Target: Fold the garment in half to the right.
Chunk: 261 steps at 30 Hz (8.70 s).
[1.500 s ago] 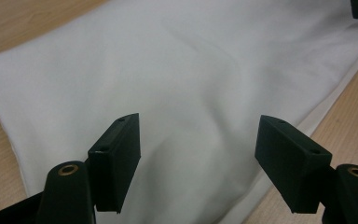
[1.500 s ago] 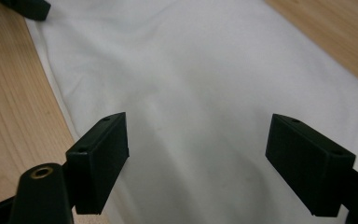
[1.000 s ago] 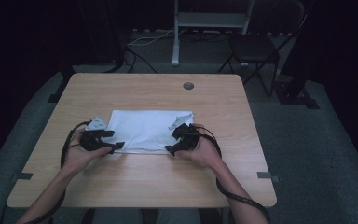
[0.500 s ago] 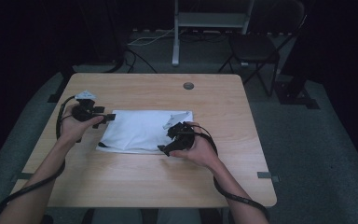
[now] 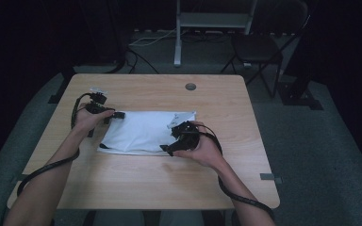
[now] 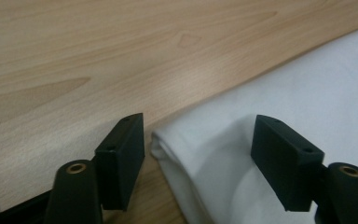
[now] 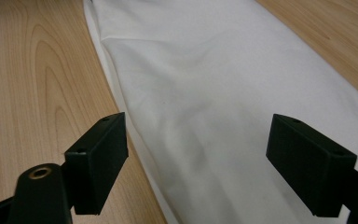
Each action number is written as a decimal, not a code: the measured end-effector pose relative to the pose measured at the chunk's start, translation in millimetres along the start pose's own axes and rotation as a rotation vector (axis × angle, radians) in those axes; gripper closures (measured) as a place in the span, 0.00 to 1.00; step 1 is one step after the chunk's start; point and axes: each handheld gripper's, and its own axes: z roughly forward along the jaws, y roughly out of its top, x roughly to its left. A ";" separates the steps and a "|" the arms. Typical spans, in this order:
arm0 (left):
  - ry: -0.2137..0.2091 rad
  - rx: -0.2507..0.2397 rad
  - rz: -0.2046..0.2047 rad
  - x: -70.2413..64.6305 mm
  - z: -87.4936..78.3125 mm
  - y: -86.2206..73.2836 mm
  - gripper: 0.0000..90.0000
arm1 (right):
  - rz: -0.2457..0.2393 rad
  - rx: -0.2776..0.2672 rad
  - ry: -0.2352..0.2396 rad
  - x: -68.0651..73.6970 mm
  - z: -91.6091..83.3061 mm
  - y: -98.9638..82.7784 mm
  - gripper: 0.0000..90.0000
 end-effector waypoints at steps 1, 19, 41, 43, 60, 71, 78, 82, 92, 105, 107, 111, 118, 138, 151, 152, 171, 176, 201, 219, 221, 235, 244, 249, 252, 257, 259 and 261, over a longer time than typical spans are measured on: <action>-0.005 -0.003 -0.006 0.3 0.1 -0.3 0.45 | 0.001 -0.002 0.001 0.0 -0.6 -0.2 0.22; -0.091 -0.043 -0.074 -5.6 0.4 -7.0 0.91 | -0.027 0.022 0.025 4.2 7.6 6.3 0.22; -0.065 -0.041 -0.056 -16.8 -22.8 1.3 0.93 | -0.138 0.019 0.164 43.0 81.9 75.8 0.24; -0.063 -0.039 -0.055 -15.5 -24.2 1.6 0.93 | -0.143 0.036 0.170 44.9 88.4 77.4 0.24; -0.054 -0.021 -0.038 -13.7 -21.9 2.2 0.93 | -0.192 0.091 0.176 56.2 125.7 105.0 0.24; -0.055 -0.019 -0.041 -10.0 -22.8 1.9 0.93 | -0.254 0.140 0.196 83.6 153.9 118.0 0.30; -0.062 -0.016 -0.042 -8.6 -22.5 1.2 0.93 | -0.264 0.160 0.202 91.6 166.6 120.7 0.37; -0.067 -0.012 -0.036 -7.4 -21.9 0.4 0.93 | -0.258 0.163 0.207 92.4 170.3 120.3 0.41; -0.070 -0.012 -0.034 -7.4 -22.8 -1.8 0.93 | -0.206 0.152 0.176 87.5 168.6 119.6 0.78; -0.047 0.000 0.002 -13.3 -25.5 2.6 0.93 | -0.196 0.134 0.126 96.3 158.5 124.9 0.88; -0.047 -0.002 -0.002 -13.8 -27.0 2.7 0.93 | -0.193 0.122 0.126 97.1 156.6 126.4 0.88; -0.038 0.003 0.011 -14.6 -32.9 4.6 0.93 | -0.173 0.115 0.123 97.8 154.5 127.8 0.89; -0.027 0.011 0.026 -16.1 -39.0 7.8 0.94 | -0.163 0.091 0.132 100.3 149.4 133.6 0.90; -0.020 0.021 0.033 -17.4 -41.0 11.1 0.94 | -0.144 0.075 0.139 98.3 145.2 136.5 0.90; -0.006 0.022 0.052 -21.2 -46.2 16.6 0.94 | -0.141 0.051 0.142 97.7 140.4 139.7 0.90; -0.005 0.018 0.052 -22.4 -46.8 17.7 0.94 | -0.138 0.044 0.144 97.0 138.7 140.1 0.90; 0.025 0.020 0.085 -35.9 -65.9 36.6 0.94 | -0.120 -0.013 0.139 95.1 114.3 153.6 0.90; 0.035 0.020 0.084 -38.1 -69.3 38.9 0.94 | -0.129 -0.026 0.133 96.7 108.4 160.8 0.90; 0.085 0.036 0.088 -36.1 -88.8 44.2 0.94 | -0.095 -0.082 0.170 97.3 99.5 174.2 0.90; 0.115 0.048 0.089 -33.1 -104.1 42.2 0.94 | -0.071 -0.116 0.216 101.2 95.6 181.8 0.90; 0.115 0.048 0.087 -32.2 -106.0 41.6 0.94 | -0.067 -0.114 0.219 101.9 95.2 182.1 0.90; 0.119 0.057 0.100 -37.6 -102.5 45.1 0.94 | -0.051 -0.132 0.220 98.7 90.1 177.4 0.90; 0.113 0.046 0.125 -50.2 -95.3 51.7 0.94 | -0.014 -0.154 0.223 87.7 74.7 167.3 0.90; 0.112 0.059 0.127 -55.8 -91.1 55.4 0.94 | -0.002 -0.163 0.223 83.3 69.1 163.4 0.90; 0.112 0.060 0.128 -58.0 -89.9 57.0 0.94 | 0.002 -0.171 0.218 80.3 64.5 161.0 0.90; 0.113 0.059 0.131 -63.3 -87.2 61.2 0.94 | 0.008 -0.178 0.216 77.3 59.5 158.3 0.90; 0.119 0.067 0.131 -64.7 -85.9 62.3 0.94 | 0.015 -0.178 0.214 76.1 56.9 156.9 0.90; 0.123 0.068 0.131 -66.5 -83.6 62.9 0.94 | 0.014 -0.179 0.209 74.3 54.7 154.9 0.90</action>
